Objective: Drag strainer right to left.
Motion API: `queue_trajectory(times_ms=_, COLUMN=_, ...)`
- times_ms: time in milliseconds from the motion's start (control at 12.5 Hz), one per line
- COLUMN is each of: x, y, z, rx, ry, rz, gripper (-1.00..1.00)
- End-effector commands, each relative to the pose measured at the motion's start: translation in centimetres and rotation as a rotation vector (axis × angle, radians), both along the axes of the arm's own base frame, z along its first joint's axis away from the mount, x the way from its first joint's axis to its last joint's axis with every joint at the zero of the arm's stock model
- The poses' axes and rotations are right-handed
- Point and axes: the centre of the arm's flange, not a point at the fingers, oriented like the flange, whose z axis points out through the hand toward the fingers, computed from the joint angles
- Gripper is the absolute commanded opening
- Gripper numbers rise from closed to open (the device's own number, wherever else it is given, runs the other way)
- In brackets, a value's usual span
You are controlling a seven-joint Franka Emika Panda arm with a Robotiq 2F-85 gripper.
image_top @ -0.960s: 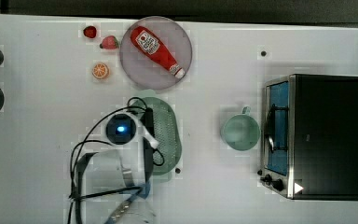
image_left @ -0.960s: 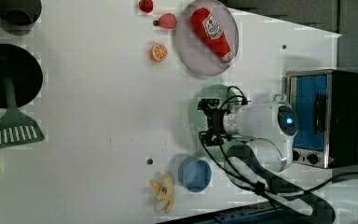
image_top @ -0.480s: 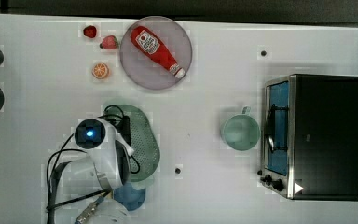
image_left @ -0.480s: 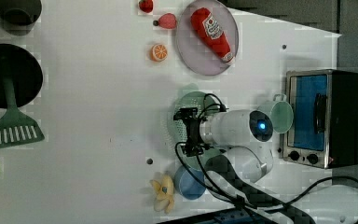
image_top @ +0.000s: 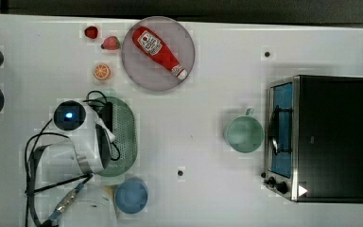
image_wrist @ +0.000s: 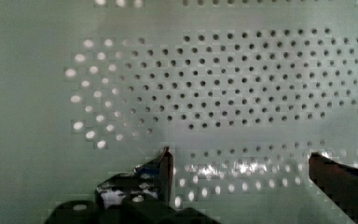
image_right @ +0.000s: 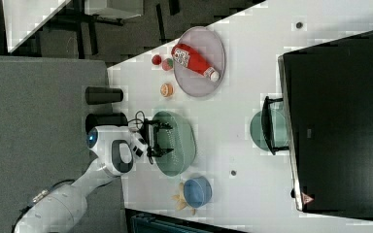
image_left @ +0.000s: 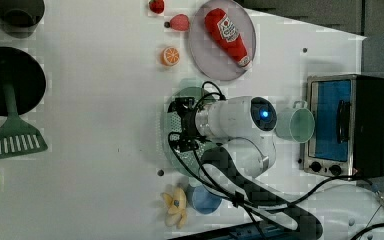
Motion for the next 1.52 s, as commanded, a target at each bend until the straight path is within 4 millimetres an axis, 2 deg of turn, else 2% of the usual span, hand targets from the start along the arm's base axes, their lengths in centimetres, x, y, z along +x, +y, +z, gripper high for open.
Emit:
queue_trajectory(times_ms=80, x=-0.3, y=3.5, z=1.8, rx=0.013, ry=-0.014, rz=-0.024, gripper=1.0)
queue_trajectory(times_ms=480, x=-0.1, y=7.6, z=1.8, rx=0.039, ry=-0.018, rz=-0.081, gripper=1.0)
queue_trajectory(times_ms=880, x=-0.8, y=10.9, z=1.3, rx=0.047, ry=-0.017, rz=-0.076, gripper=1.0)
queue_trajectory(times_ms=1520, x=-1.5, y=14.2, z=1.3, rx=0.072, ry=-0.03, rz=-0.049, gripper=1.0)
